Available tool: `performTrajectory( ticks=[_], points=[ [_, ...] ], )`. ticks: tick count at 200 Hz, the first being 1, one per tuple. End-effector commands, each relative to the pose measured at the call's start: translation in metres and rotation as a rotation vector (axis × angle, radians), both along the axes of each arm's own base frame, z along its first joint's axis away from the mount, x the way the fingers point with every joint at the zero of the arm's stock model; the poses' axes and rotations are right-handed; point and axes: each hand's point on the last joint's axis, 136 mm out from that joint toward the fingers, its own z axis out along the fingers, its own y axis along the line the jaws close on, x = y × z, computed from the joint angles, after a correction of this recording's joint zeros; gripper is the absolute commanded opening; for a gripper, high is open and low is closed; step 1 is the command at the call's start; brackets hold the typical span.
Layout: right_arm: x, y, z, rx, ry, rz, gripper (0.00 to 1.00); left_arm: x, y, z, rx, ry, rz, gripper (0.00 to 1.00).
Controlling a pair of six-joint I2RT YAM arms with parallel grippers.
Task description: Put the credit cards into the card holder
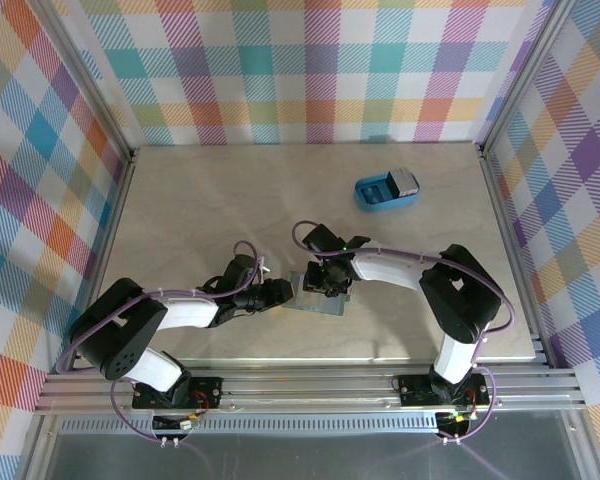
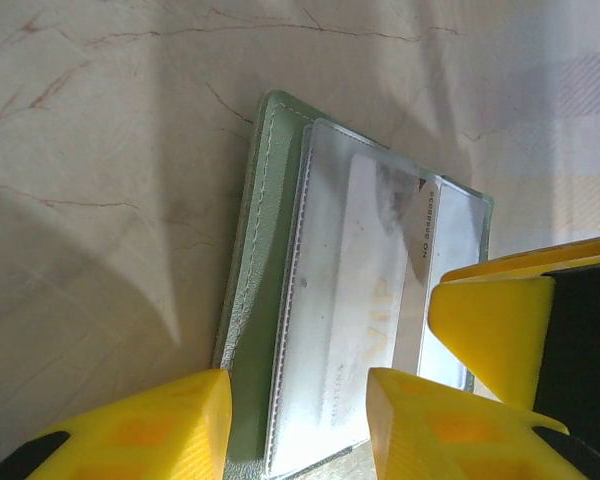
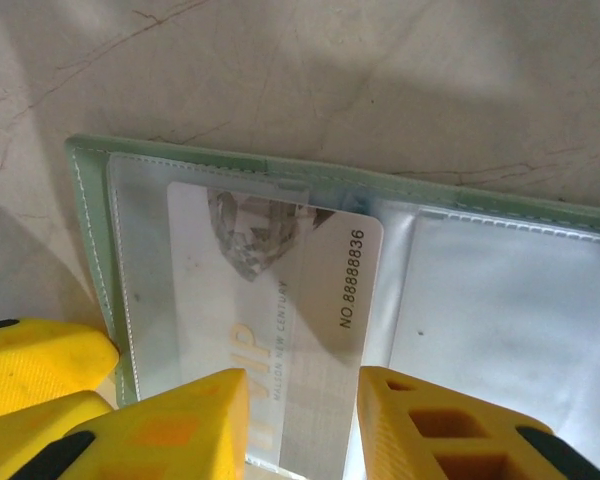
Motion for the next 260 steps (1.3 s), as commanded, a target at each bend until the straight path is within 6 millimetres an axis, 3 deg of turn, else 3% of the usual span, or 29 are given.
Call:
performTrajectory(
  ticks=[1,52,100,260],
  points=[
    [-0.001,0.005,-0.002,-0.003,0.017,0.023,0.35,-0.017,0.001,-0.018,0.035,0.051,-0.028,0.4],
    [-0.002,0.007,-0.007,0.0,0.034,0.024,0.4,-0.017,0.0,-0.019,0.032,0.055,-0.032,0.4],
    [0.001,0.015,-0.002,0.032,0.024,0.043,0.34,-0.017,-0.001,-0.021,0.029,0.06,-0.032,0.4],
    [-0.001,0.038,0.003,0.144,0.063,0.048,0.32,-0.015,-0.005,-0.022,0.016,0.059,-0.039,0.4]
  ],
)
